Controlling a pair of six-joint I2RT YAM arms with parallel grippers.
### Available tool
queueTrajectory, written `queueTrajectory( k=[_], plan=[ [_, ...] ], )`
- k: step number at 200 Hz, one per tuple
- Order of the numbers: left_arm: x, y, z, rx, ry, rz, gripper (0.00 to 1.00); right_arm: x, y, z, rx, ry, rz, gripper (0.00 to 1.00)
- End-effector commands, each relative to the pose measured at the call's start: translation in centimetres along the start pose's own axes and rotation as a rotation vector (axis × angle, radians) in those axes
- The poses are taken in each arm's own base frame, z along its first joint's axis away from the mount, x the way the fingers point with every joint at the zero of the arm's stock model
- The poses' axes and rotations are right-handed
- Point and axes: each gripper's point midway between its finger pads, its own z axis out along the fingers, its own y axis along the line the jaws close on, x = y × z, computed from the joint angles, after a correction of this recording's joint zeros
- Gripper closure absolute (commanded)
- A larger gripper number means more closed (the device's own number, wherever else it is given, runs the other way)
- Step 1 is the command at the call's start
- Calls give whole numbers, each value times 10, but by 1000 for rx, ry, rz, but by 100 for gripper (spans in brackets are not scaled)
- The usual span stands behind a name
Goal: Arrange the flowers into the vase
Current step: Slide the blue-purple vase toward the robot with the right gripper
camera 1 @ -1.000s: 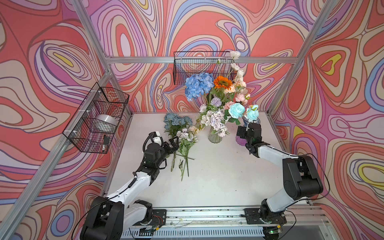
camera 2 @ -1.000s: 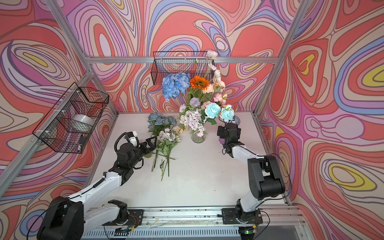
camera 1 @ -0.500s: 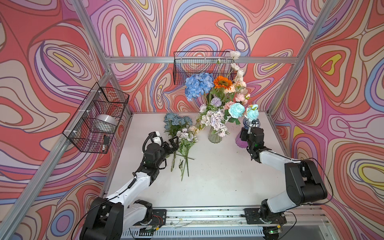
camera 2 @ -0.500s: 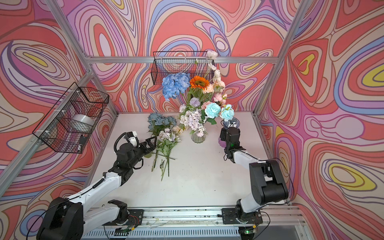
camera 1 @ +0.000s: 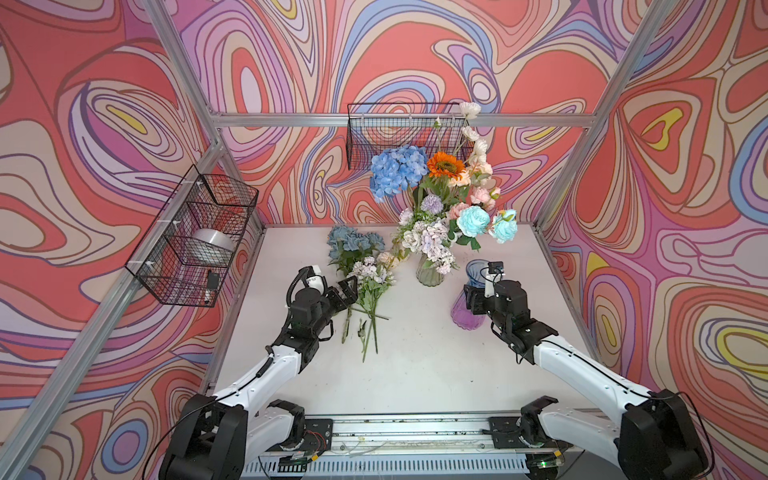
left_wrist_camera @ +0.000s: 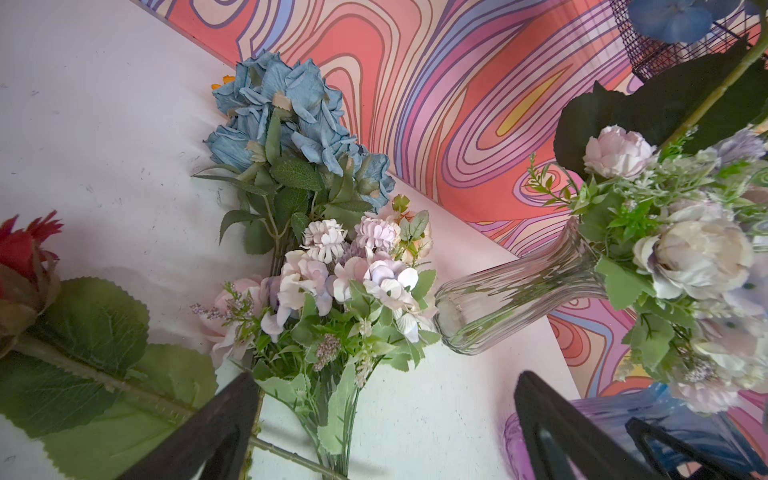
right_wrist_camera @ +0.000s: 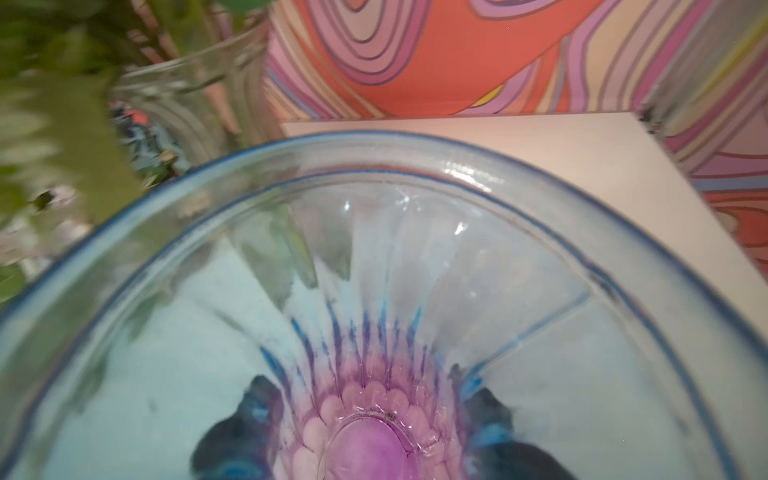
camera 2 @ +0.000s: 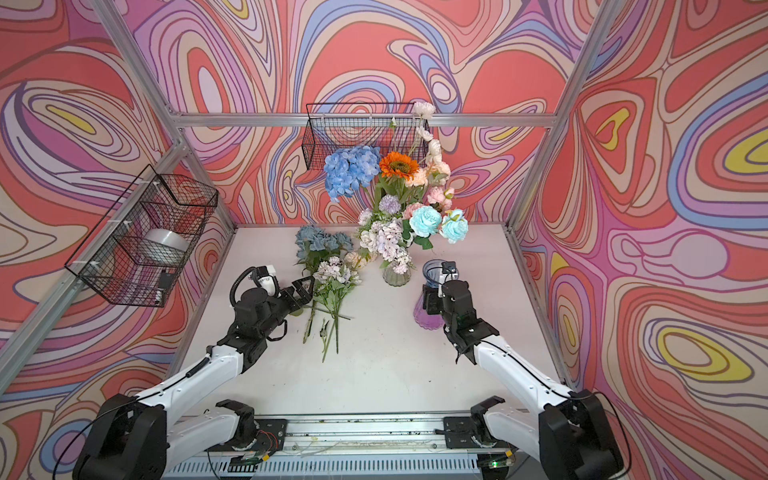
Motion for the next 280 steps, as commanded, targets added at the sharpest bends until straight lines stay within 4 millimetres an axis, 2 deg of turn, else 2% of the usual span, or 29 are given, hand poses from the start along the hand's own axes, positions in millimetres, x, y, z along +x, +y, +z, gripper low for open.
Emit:
queueTrajectory(
  k=[1,46,65,76,98,114,134,156,173,190,225,251,255,280],
  plan=[
    [2,1,-3,-9,5,-8,1,-28,45,-17,-120,-110,24,72],
    [1,2,-7,-22,0,-12,1,-23,137,-34,-296,-166,-83,72],
    [2,5,-10,-33,4,-12,1,-18,162,-31,-303,-158,-170,71],
    [5,6,-12,-41,17,-10,1,-12,170,-26,-305,-147,-192,70],
    [13,17,-18,-97,51,-2,2,-2,172,-19,-314,-141,-190,67],
    [21,24,-23,-133,81,6,3,2,173,-17,-320,-135,-184,58],
    [36,34,-29,-192,128,8,5,13,174,-14,-329,-100,-190,36],
    [50,55,-33,-295,163,-48,7,20,174,-13,-335,-70,-194,22],
    [57,70,-32,-368,161,-120,8,25,175,-15,-351,-48,-203,2],
    [63,81,-28,-416,157,-184,9,32,175,-16,-357,-12,-212,2],
    [66,84,-3,-440,158,-261,11,52,170,-20,-371,80,-228,2],
    [76,93,12,-466,168,-313,18,68,161,-23,-349,154,-239,2],
    [65,84,20,-443,142,-325,19,69,159,-25,-344,158,-238,2],
    [62,86,32,-438,97,-361,26,73,147,-34,-330,165,-222,2]
  ],
)
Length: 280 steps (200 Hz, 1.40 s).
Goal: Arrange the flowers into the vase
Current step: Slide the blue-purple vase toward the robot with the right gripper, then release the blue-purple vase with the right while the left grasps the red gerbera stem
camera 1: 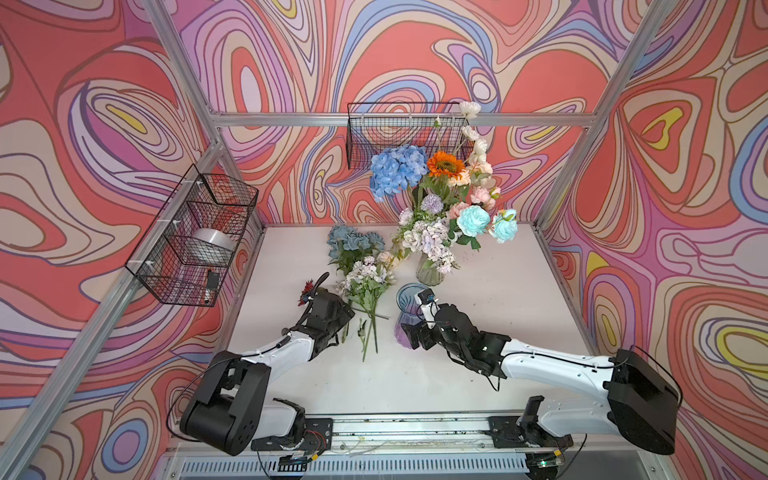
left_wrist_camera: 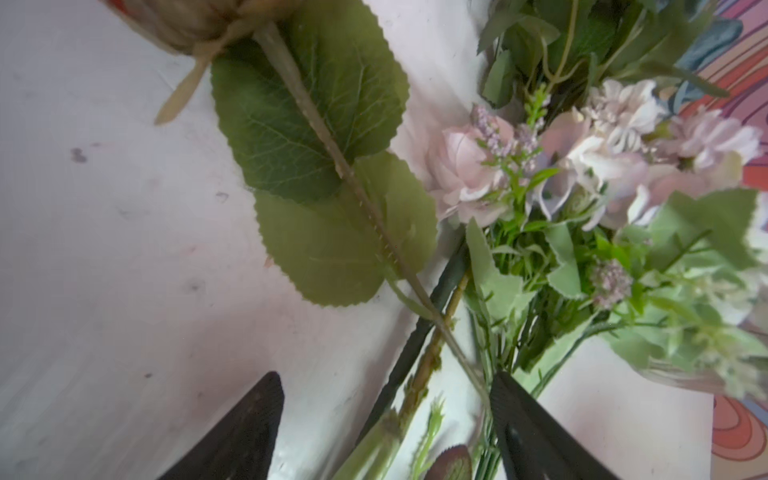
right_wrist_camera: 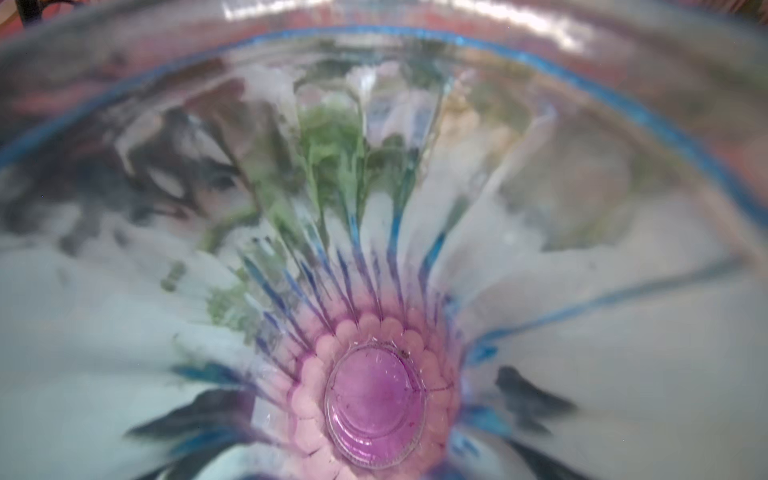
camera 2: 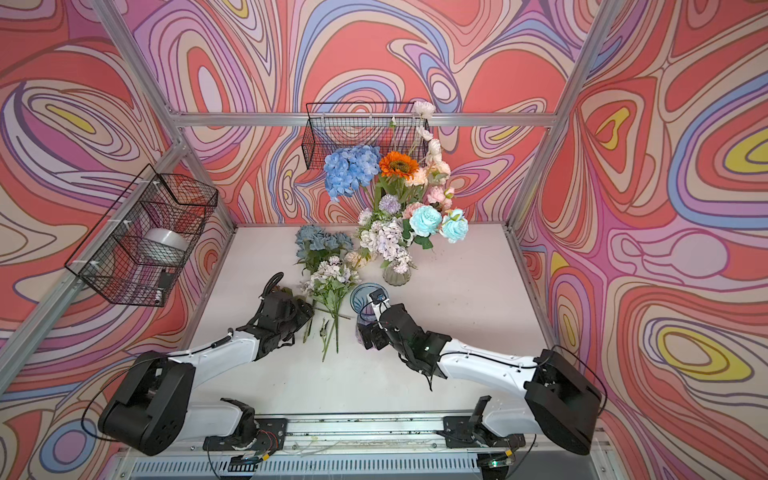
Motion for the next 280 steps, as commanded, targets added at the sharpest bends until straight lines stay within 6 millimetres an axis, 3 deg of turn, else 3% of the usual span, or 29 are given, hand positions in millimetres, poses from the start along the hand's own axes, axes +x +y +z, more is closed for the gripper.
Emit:
queueTrajectory(
  k=[1,22,43,74,115,181,198,280],
  plan=[
    [-21,-27,5,74,-84,-93,26,16,-7,-12,14,47,22,2],
    [-28,-33,11,78,-105,-110,31,19,-16,-21,49,52,17,2],
    [-29,-38,21,78,-106,-140,45,20,-26,-28,96,50,6,2],
    [-23,-31,34,56,-87,-206,56,14,-38,-35,153,25,-10,2],
    [-16,-19,36,28,-74,-273,59,12,-45,-39,193,9,-24,2],
    [-15,4,4,-39,-102,-233,58,3,-48,-43,216,-12,-32,2],
    [-17,2,1,-30,-110,-228,58,2,-47,-42,208,-13,-29,2],
    [-1,-18,42,40,-21,-296,61,-3,-46,-42,213,-19,-25,2]
  ],
)
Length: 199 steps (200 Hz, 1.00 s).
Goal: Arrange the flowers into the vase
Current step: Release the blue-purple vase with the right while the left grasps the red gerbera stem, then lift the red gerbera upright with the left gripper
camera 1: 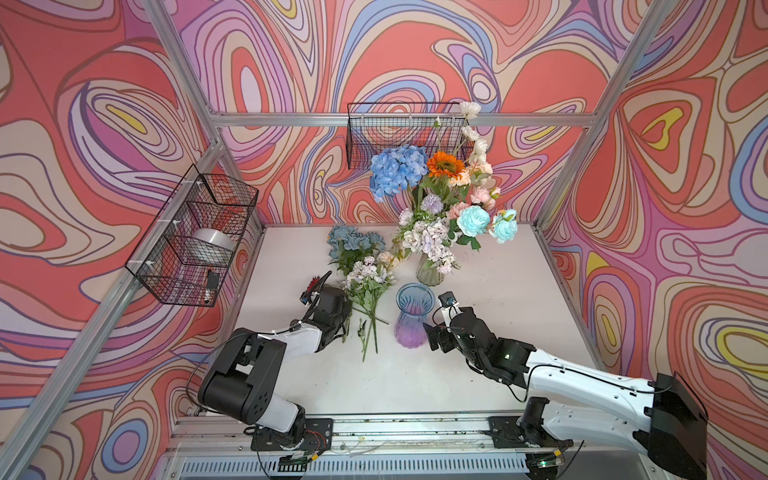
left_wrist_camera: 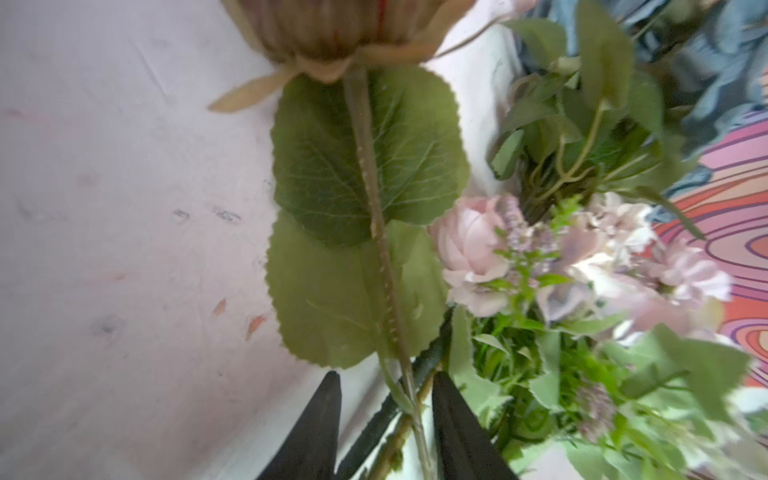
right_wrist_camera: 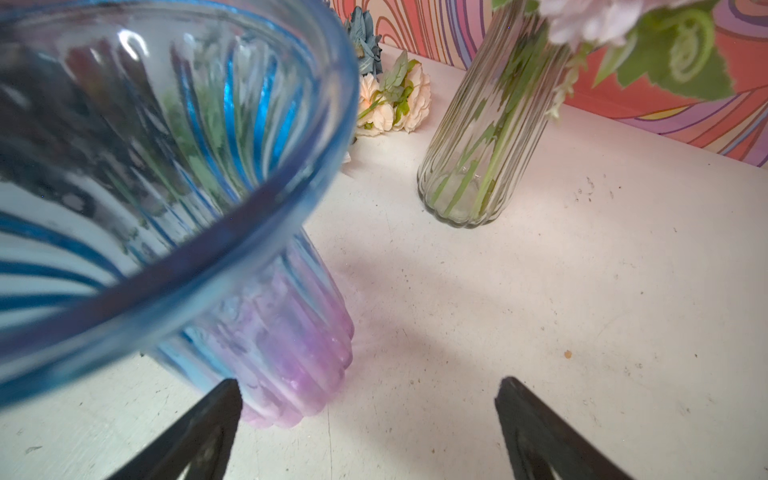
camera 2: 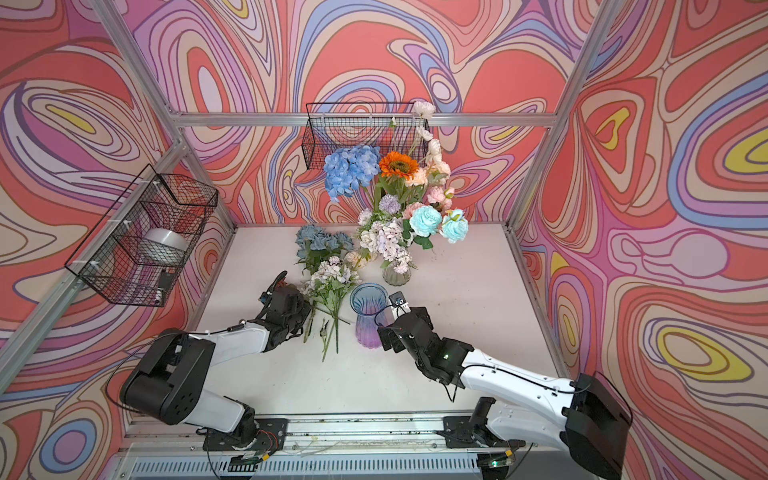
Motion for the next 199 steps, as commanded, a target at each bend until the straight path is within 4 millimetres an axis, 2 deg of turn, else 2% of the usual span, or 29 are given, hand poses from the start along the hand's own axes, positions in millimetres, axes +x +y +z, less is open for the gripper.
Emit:
queueTrajectory(
  k=[1,24,46,60,97,104,108,120,144,167,199],
  plan=[
    [6,-17,12,51,27,-56,61,-10,-3,-2,17,-21,4,2],
    [9,-24,22,64,40,-54,68,-12,-3,-4,17,-23,7,2],
    [7,-25,23,66,28,-48,91,-10,-7,-6,29,-17,4,2],
    [4,-20,21,56,9,-47,99,-8,-11,-7,48,-14,0,2],
    [-13,-1,1,21,-87,-52,100,-9,-17,-10,77,-18,-9,2],
    [-20,-6,-5,37,-120,-60,100,-8,-17,-11,75,-13,-14,2],
    [-20,9,-8,10,-130,-55,100,-8,-16,-11,73,-10,-15,2],
    [-30,9,-17,19,-176,-48,100,-6,-14,-11,61,7,-11,2],
    [-52,-14,-42,71,-256,39,100,3,-13,-11,51,50,24,2],
    [-68,-44,-69,166,-323,127,100,16,-22,-7,116,96,73,2],
    [-75,-93,-109,347,-359,263,100,30,-41,6,243,165,134,2]
  ],
)
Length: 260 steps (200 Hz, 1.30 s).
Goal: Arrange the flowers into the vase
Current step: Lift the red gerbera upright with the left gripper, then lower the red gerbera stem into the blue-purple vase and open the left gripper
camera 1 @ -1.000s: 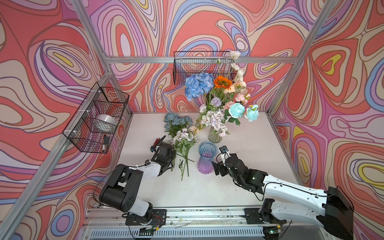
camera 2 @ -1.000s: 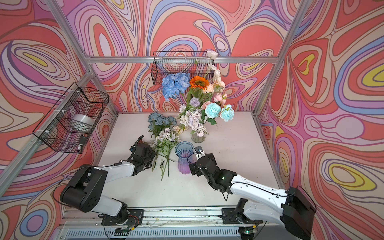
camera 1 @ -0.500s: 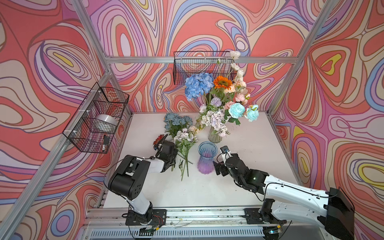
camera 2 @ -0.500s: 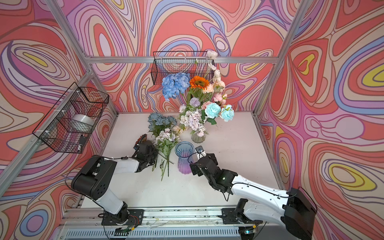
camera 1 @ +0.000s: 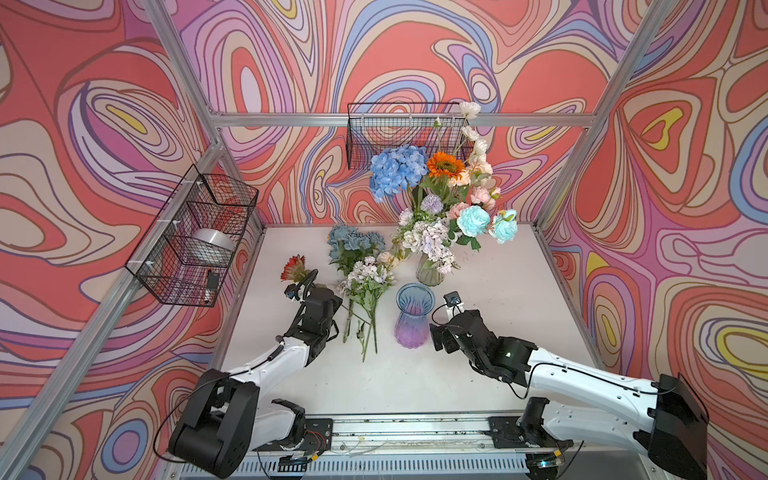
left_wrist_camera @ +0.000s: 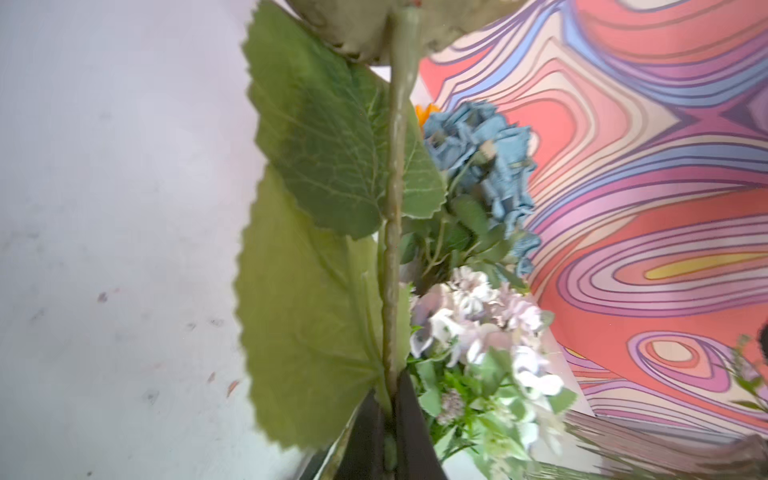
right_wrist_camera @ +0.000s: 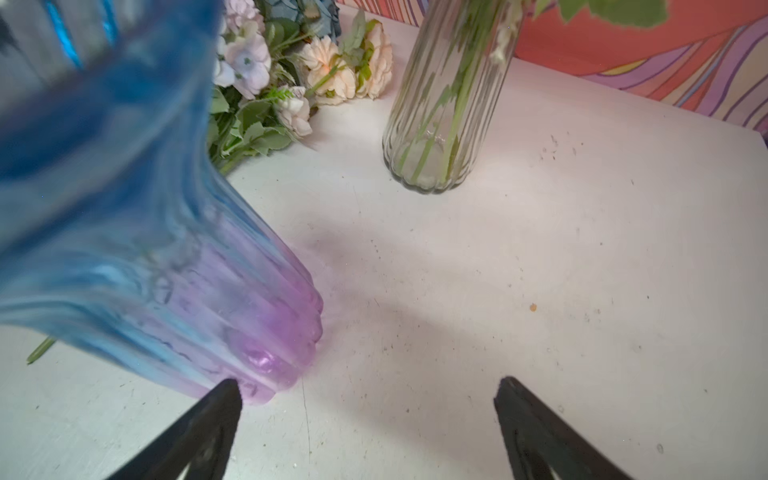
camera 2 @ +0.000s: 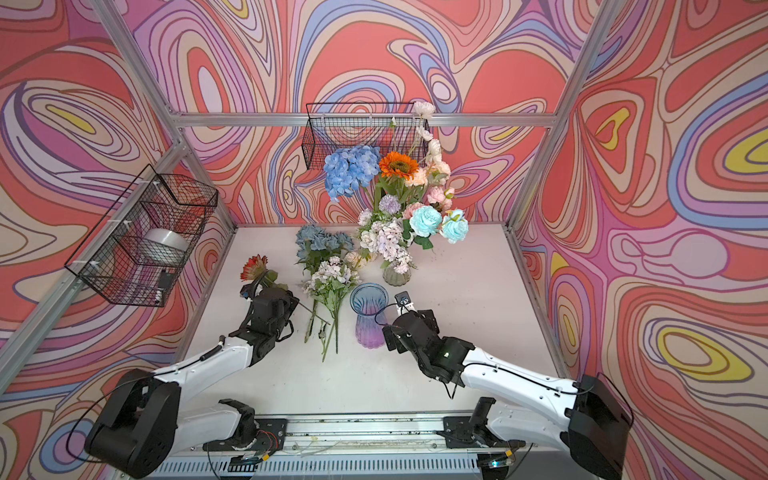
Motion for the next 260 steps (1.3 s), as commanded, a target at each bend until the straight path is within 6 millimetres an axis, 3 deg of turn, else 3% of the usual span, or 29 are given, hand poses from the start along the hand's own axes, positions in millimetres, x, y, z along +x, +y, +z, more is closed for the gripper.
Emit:
queueTrajectory(
  k=[1,5,8,35,72,99,131,158,194,233,260],
  plan=[
    [-24,-41,-16,136,-60,136,100,8,-20,10,121,58,80,2],
    [-25,-48,-19,166,-61,148,100,9,-23,13,138,69,92,2],
    [-34,-67,-25,211,-77,145,100,10,-25,16,149,77,101,2],
    [-44,-133,-63,421,-97,280,100,15,-43,34,229,117,197,2],
    [-48,-211,-127,697,-142,421,100,8,-60,51,288,106,280,2],
    [-37,-259,-168,877,-180,501,100,-1,-71,56,280,70,345,2],
    [-6,-299,-204,1034,-242,637,100,-12,-78,54,237,20,378,2],
    [20,-315,-206,1074,-256,696,100,-13,-86,48,235,-3,404,2],
    [52,-313,-191,1061,-286,754,100,-12,-82,43,189,-27,411,2],
    [98,-281,-166,986,-283,814,100,-14,-79,35,143,-59,401,2],
    [137,-253,-165,936,-290,935,100,-16,-79,30,125,-76,403,2]
  ],
)
